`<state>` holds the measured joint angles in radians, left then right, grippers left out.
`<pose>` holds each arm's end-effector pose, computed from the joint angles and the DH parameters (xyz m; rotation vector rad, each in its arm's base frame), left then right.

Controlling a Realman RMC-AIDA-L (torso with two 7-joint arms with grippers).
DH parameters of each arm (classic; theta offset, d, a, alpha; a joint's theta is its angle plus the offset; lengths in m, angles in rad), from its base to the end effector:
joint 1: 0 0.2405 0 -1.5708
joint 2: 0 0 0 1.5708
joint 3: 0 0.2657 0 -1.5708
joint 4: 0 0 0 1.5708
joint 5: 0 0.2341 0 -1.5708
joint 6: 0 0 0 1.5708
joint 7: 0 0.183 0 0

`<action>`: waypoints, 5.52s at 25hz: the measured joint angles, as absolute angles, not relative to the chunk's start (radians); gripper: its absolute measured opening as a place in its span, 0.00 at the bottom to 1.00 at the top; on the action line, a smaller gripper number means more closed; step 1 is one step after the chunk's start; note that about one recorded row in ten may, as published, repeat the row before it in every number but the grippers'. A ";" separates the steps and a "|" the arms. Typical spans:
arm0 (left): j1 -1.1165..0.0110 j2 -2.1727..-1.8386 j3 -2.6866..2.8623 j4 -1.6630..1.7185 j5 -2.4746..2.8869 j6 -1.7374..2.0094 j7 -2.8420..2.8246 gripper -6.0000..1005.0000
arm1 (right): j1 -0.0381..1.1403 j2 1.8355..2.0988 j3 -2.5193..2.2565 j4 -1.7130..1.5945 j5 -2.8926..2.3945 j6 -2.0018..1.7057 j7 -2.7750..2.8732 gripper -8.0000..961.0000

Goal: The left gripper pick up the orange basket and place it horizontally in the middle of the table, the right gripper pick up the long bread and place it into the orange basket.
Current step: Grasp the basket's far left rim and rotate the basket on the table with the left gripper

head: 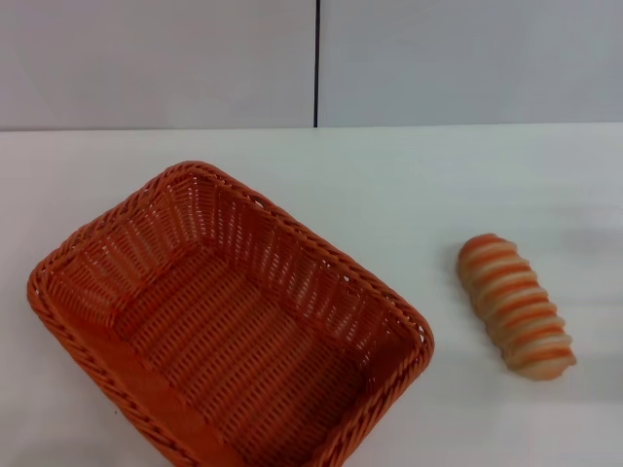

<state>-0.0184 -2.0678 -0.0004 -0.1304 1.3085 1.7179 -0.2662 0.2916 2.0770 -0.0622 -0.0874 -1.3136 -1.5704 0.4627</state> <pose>-0.4257 0.1827 0.0302 -1.1794 -0.5656 -0.7415 0.3885 0.3054 0.0492 -1.3717 0.4800 0.9142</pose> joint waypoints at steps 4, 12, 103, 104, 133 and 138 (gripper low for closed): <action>-0.018 -2.068 0.001 -0.130 1.309 1.718 -0.266 0.81 | 0.294 2.077 -0.064 -0.087 -1.314 -1.565 0.462 0.49; -0.021 -2.067 0.002 -0.128 1.313 1.717 -0.272 0.81 | 0.292 2.079 -0.064 -0.086 -1.314 -1.555 0.462 0.49; -0.460 -2.077 1.296 1.511 2.699 1.626 -2.466 0.74 | 0.331 2.077 -0.088 -0.081 -1.312 -1.531 0.462 0.47; -0.461 -2.077 1.296 1.513 2.698 1.625 -2.466 0.74 | 0.331 2.077 -0.089 -0.081 -1.312 -1.531 0.462 0.47; -0.477 -2.077 1.288 1.501 2.702 1.602 -2.575 0.21 | 0.324 2.074 -0.083 -0.090 -1.311 -1.540 0.462 0.45; -0.483 -2.075 1.253 1.497 2.702 1.607 -2.654 0.20 | 0.325 2.074 -0.082 -0.097 -1.308 -1.543 0.462 0.44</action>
